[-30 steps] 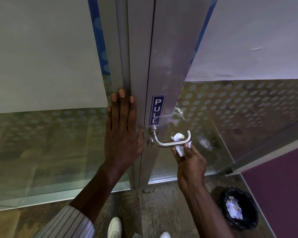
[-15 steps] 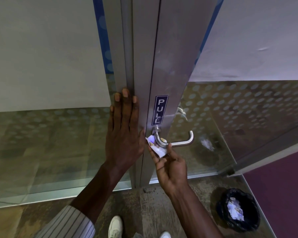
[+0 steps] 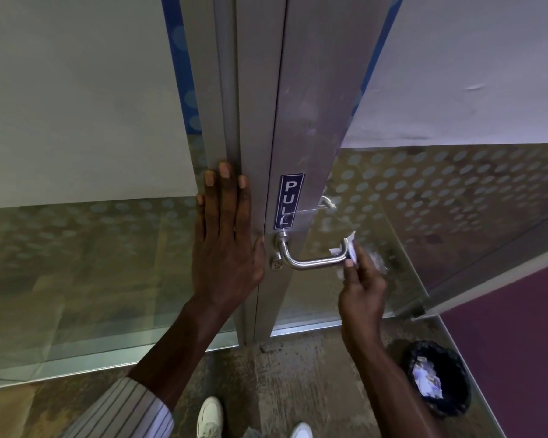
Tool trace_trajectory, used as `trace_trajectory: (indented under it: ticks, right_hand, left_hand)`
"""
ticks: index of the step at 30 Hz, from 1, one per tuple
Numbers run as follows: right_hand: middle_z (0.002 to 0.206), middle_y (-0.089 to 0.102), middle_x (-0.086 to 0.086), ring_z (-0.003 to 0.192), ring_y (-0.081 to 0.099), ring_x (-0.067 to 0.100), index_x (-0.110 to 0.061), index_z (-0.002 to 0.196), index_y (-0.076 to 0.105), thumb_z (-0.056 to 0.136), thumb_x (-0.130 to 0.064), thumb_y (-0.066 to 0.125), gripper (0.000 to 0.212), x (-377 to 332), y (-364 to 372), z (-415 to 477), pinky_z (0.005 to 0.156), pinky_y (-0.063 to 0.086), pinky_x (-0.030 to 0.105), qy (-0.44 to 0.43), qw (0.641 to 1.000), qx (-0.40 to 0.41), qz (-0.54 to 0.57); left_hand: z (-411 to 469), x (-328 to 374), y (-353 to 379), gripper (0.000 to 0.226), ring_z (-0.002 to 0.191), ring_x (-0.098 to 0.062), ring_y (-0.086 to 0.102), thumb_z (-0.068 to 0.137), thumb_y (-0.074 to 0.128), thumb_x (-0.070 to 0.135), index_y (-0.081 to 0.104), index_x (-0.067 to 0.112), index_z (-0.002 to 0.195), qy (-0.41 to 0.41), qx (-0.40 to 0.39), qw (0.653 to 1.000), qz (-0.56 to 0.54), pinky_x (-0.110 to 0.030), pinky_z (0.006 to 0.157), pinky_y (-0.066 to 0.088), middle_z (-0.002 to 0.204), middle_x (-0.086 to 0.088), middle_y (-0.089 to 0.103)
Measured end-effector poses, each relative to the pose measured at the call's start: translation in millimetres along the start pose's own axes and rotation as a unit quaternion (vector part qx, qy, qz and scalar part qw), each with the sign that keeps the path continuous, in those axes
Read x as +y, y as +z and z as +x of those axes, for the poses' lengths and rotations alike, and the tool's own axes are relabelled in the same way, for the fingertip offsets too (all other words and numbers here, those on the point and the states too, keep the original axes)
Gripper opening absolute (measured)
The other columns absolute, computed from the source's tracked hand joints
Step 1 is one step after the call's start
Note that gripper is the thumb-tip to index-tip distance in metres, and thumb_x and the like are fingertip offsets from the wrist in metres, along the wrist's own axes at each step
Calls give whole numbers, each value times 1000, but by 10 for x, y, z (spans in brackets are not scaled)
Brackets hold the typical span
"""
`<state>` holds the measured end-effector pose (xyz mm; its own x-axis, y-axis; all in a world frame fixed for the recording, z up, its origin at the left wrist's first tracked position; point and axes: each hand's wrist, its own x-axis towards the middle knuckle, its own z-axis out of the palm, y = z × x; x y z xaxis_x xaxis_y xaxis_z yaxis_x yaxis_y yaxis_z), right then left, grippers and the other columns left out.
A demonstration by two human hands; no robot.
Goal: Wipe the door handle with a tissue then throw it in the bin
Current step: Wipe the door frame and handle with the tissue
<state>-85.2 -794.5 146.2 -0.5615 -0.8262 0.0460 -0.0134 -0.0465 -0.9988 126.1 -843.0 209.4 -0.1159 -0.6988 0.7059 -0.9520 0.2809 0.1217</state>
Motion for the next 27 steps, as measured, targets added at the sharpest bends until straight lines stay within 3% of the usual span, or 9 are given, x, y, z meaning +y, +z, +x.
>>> trace_trajectory:
  ticks: [3,6,10,14,16,19,27]
  right_hand:
    - [169,40,-6,160,35,12,-21,140,71,94,25,46,69,106,-12,-109,123,46,44,-142,970,-34,-193]
    - [172,38,6,165,22,27,-13,152,59,87,30,43,79,179,-40,-164,114,53,54,-255,925,-55,-277]
    - [173,37,3,166,19,30,-9,161,44,88,31,53,84,186,-81,-300,120,44,62,-322,870,-114,-355]
    - [178,23,-1,168,11,19,-12,167,30,72,26,43,104,169,94,-488,129,37,49,-342,815,-175,-434]
    - [175,30,5,167,14,21,-6,164,36,69,18,33,98,181,237,-520,131,33,46,-368,792,-179,-453]
    - [166,47,13,162,33,27,0,156,50,77,14,33,81,173,377,-512,129,36,48,-387,773,-171,-473]
    - [147,68,11,141,61,31,-3,139,69,88,15,42,61,184,72,-213,116,49,47,-440,750,-149,-471]
  left_hand:
    - [-5,-8,0,103,166,-31,-20,96,74,29,7,1,169,4,0,1000,0,-47,138,-1,177,-17,-4]
    - [0,-11,-7,106,166,-31,-21,95,75,30,5,2,169,6,-3,1000,0,-47,138,-1,177,-13,-8]
    - [4,-12,-2,106,166,-31,-22,95,74,30,4,2,169,7,-3,1000,1,-45,138,-4,176,-12,-11]
    - [0,0,5,105,166,-31,-22,96,73,32,3,2,169,3,-6,1000,-4,-46,138,-3,178,-21,-1]
    - [-7,2,2,104,166,-31,-21,98,72,33,3,2,169,1,-9,1000,-3,-47,138,-1,177,-25,3]
    - [-16,-13,0,100,166,-31,-20,102,66,38,1,3,170,6,-9,1000,0,-47,138,0,178,-21,0]
    - [-8,-15,-33,112,166,-29,-23,98,71,34,-12,10,169,8,-22,1000,-9,-44,138,-4,176,-9,-30]
